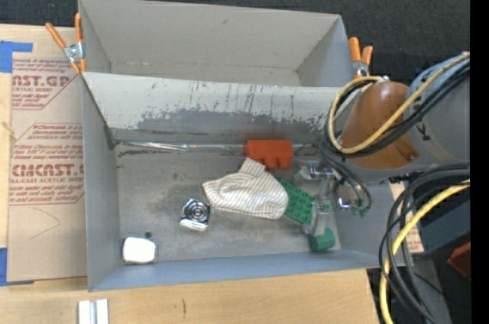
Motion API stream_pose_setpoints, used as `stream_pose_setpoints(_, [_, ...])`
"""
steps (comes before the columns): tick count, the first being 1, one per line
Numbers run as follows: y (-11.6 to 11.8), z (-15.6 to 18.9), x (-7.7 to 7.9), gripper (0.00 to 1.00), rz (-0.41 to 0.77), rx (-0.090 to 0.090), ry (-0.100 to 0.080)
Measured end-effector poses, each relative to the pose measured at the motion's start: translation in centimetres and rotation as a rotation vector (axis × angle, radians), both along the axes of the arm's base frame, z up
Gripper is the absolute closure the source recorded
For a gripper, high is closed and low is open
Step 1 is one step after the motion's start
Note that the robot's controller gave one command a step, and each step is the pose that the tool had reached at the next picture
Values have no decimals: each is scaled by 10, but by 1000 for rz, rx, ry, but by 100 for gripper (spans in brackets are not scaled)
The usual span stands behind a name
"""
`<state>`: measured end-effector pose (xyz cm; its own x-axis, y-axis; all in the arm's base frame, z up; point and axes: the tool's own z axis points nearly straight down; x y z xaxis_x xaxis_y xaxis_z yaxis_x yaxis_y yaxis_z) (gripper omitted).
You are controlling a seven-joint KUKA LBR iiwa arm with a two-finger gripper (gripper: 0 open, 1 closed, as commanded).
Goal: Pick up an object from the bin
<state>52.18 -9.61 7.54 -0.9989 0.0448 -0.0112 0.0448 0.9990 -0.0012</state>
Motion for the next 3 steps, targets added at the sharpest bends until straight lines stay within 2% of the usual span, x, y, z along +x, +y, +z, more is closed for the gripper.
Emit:
stream_pose_setpoints(1, [45, -4, -23, 100, -277, 4, 5])
stream_pose_setpoints(3, [45, 6, -22, 100, -259, 3, 7])
